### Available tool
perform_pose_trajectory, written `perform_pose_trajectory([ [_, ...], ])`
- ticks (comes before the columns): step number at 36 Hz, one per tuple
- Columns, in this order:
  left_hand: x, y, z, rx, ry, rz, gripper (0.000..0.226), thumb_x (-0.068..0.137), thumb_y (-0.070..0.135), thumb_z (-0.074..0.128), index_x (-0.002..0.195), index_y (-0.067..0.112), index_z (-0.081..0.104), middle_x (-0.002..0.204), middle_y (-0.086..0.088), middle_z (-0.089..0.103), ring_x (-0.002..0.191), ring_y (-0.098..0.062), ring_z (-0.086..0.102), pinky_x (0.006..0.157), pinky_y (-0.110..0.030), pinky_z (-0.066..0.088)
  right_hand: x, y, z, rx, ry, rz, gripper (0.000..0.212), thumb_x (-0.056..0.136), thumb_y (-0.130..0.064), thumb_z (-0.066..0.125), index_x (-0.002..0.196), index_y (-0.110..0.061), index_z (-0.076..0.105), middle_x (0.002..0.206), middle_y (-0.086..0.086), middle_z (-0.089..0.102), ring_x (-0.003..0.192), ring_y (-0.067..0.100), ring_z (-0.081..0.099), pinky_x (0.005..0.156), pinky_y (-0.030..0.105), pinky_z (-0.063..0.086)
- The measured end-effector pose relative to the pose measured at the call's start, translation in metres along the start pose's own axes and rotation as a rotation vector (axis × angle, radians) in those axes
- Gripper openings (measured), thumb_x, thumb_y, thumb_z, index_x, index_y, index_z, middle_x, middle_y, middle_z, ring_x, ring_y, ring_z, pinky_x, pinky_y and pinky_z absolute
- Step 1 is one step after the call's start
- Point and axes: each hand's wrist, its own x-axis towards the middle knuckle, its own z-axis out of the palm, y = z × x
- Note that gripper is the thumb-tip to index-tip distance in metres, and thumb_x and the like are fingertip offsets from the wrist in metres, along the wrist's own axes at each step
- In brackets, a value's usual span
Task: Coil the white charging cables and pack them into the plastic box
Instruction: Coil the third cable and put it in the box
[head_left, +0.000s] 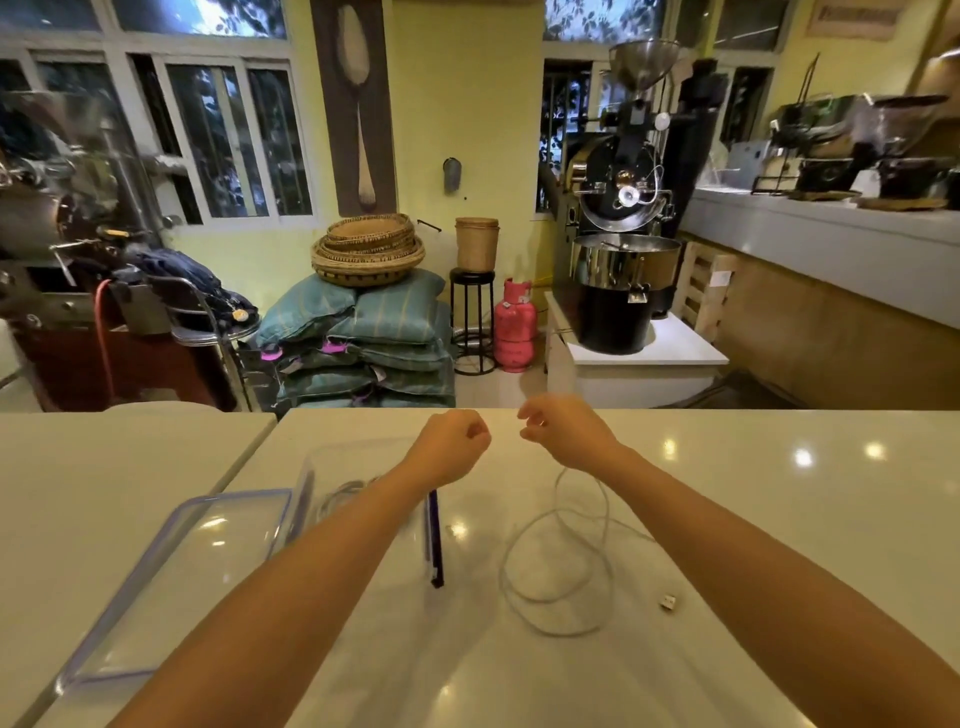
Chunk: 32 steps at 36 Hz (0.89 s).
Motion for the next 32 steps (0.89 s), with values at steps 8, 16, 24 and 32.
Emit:
perform_pose_trajectory([
  [8, -0.011, 0.052, 0.04, -0.186, -0.176, 0.117, 0.021, 0.091, 0.013, 0.048, 0.104, 0.005, 0.062, 0.095, -0.007, 0.063, 0.076, -0.015, 0.059, 0.06, -0.018, 0.044, -0.038, 0.053, -0.029, 0.043, -0.041, 0.099, 0.031, 0.088, -0.012, 0.058, 0.119, -0.006, 0.06, 0.122, 0.013, 0.062, 0.111, 0.026, 0.057, 0.098, 0.036, 0.046],
  [16, -0.023, 0.076, 0.075, -0.206, -0.278, 0.1, 0.022, 0.09, 0.011, 0.048, 0.103, 0.002, 0.063, 0.089, -0.005, 0.061, 0.069, -0.014, 0.06, 0.053, -0.015, 0.043, -0.063, 0.095, -0.021, 0.02, -0.165, 0.24, 0.034, 0.087, -0.012, 0.06, 0.121, -0.008, 0.057, 0.123, 0.011, 0.061, 0.111, 0.025, 0.057, 0.094, 0.03, 0.045],
  [24, -0.037, 0.083, 0.114, -0.153, -0.393, 0.05, 0.025, 0.091, 0.012, 0.046, 0.109, 0.002, 0.061, 0.11, -0.014, 0.066, 0.096, -0.024, 0.066, 0.073, -0.026, 0.048, -0.076, 0.123, 0.0, -0.028, -0.262, 0.409, 0.042, 0.083, -0.023, 0.066, 0.118, -0.004, 0.053, 0.122, 0.011, 0.056, 0.094, 0.021, 0.054, 0.074, 0.026, 0.046],
  [32, -0.039, 0.077, 0.129, -0.106, -0.426, 0.007, 0.032, 0.09, 0.005, 0.041, 0.116, 0.002, 0.059, 0.12, -0.015, 0.063, 0.107, -0.025, 0.061, 0.088, -0.03, 0.047, -0.08, 0.124, 0.018, -0.177, -0.271, 0.439, 0.035, 0.086, -0.004, 0.048, 0.056, -0.013, 0.031, 0.064, 0.003, 0.041, 0.062, 0.019, 0.045, 0.049, 0.023, 0.033],
])
